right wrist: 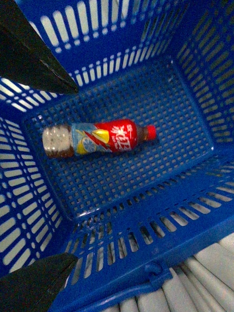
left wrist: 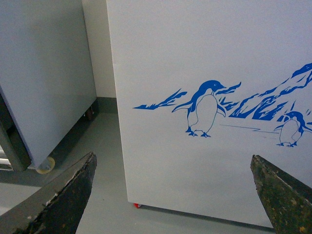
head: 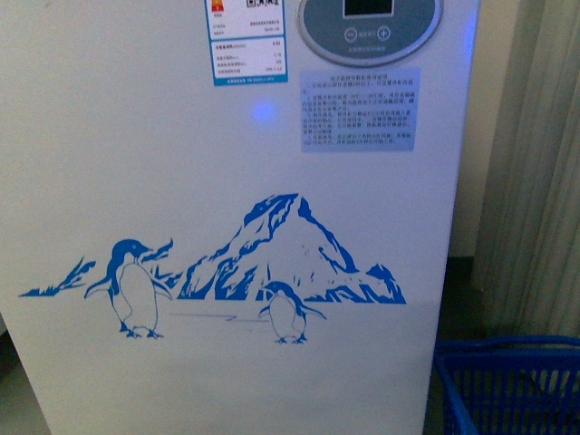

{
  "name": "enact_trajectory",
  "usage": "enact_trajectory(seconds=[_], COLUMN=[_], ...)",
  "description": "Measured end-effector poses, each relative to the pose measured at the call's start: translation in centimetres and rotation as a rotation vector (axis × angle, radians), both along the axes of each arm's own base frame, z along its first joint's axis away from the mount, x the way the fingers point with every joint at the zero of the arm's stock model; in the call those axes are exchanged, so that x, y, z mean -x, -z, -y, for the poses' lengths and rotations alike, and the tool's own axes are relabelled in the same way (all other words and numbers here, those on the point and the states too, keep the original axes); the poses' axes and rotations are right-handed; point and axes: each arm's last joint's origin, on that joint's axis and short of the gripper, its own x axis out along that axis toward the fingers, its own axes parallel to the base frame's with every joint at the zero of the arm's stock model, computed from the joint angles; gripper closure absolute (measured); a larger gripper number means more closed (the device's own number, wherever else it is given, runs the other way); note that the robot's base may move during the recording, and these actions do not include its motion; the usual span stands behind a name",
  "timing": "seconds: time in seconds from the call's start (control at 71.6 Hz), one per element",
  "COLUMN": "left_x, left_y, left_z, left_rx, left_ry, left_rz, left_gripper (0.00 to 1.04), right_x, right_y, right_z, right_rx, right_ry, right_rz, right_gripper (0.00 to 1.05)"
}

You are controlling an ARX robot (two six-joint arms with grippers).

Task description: Put drink in fridge

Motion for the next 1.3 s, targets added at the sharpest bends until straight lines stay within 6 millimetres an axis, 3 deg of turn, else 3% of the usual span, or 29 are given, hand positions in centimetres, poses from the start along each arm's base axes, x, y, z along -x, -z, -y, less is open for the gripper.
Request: enact_trajectory(seconds=[0.14,0.335,0.67,0.866,1.061,1.299], left_x=[0.0,0.0,0.0,0.0,0.0,0.0], left_y=[0.0,0.0,0.0,0.0,0.0,0.0], left_z=[0.0,0.0,0.0,0.0,0.0,0.0], left_rx=[0.0,0.0,0.0,0.0,0.0,0.0], left_ry=[0.0,0.0,0.0,0.0,0.0,0.0], left_rz=[0.0,0.0,0.0,0.0,0.0,0.0], left_gripper=[0.08,0.08,0.08,0.08,0.08,0.08], right_x=[-2.7,-5.7,-6.6,-7.5,-6.9,-6.5], right_y=[5.7,12.6,21.0,23.6,25.2,24.9], right_z=[0.4,-1.1,-2.1,-2.9,-3.8,-3.8], right_rx=[-0.072,-0.126,-0.144,-0.124,-0.114,-0.117], right_ry=[0.02,0.004,0.01,-0.017,-0.067,-0.091], right_rz=[-0.094,-0.183,-0.318,-0.349,-0.393,-0.402], right_gripper=[0.08,0.08,0.08,0.08,0.08,0.4])
